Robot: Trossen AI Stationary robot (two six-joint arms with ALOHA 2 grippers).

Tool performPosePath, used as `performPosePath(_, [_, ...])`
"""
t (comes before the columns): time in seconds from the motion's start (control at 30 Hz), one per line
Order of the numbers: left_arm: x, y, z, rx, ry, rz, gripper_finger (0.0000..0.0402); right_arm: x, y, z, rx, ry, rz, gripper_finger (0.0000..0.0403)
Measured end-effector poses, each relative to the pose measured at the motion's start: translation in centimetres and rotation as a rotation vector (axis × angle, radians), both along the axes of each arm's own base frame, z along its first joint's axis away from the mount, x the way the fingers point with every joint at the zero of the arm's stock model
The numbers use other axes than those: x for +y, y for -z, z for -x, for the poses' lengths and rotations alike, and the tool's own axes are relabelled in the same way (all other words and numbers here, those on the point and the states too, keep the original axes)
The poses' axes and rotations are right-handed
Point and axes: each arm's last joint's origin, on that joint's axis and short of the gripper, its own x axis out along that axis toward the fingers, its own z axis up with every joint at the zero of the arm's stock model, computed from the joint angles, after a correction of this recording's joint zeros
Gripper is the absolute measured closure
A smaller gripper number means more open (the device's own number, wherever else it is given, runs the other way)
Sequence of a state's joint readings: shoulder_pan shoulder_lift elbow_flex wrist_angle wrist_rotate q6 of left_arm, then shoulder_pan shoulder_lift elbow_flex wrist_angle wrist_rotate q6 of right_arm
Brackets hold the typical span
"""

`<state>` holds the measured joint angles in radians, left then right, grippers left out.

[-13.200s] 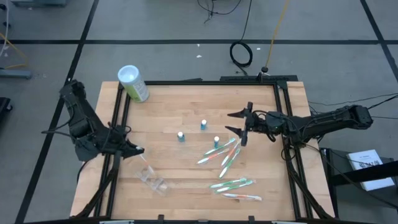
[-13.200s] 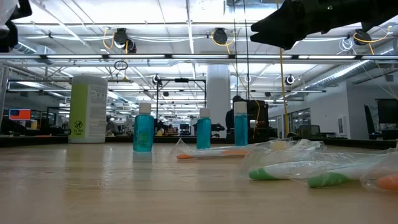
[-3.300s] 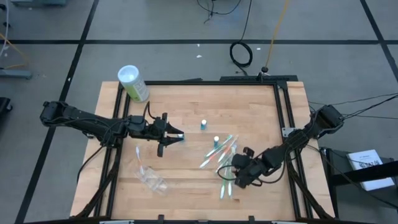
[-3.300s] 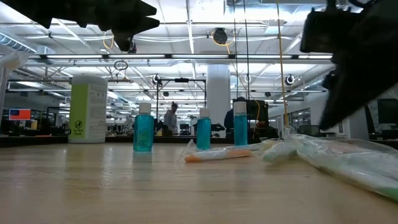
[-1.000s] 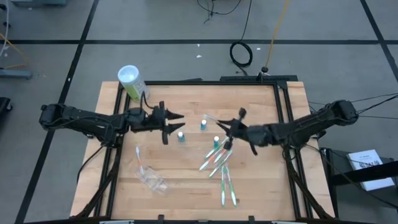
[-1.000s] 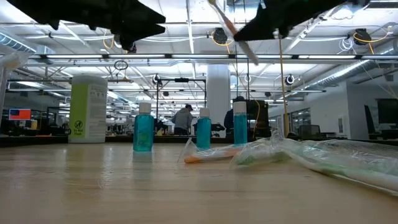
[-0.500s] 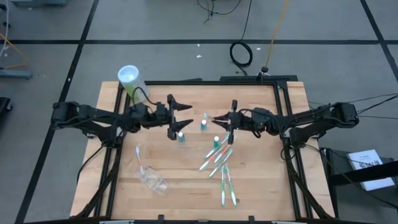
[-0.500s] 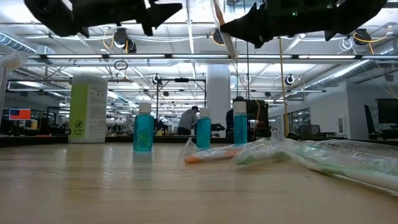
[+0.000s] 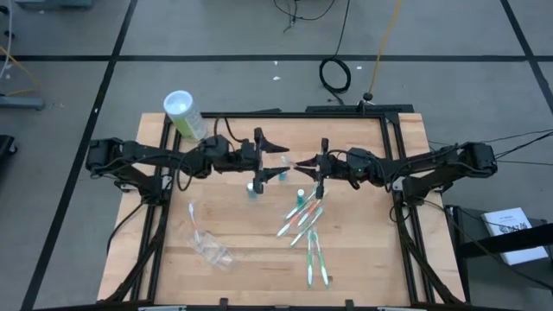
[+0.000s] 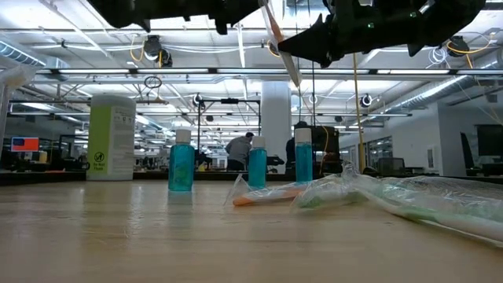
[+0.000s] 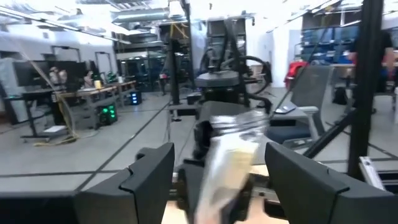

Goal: Pick & Place toothbrushing station
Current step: Put the orange toothbrush into the transparent organizer

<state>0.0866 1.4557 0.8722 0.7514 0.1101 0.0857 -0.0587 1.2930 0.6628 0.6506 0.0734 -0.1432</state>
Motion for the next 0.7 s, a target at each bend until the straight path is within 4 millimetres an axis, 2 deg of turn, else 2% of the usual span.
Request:
performPosePath(0.23, [0.00,-0.03,-0.01,0.000,0.000,-0.015,0.0148,0.02,0.11,0.01,0.011,0.001,-0.001,0.0383])
performPosePath(0.33, [-0.01,0.14,-0.03,0.018,0.000,-0.013,0.0165,0.02,0.10,0.01,0.011,0.001,-0.001,0.0383])
performPosePath(0.43, [0.00,0.18,-0.04,0.021,0.000,-0.012,0.0205,0.02,0.11,0.01,0.011,0.001,-0.001,0.0383])
performPosePath(0.7, [-0.05,0.03,0.06,0.018,0.005,0.010,0.0355,0.05,0.12,0.00,0.009,0.000,-0.025,0.0372])
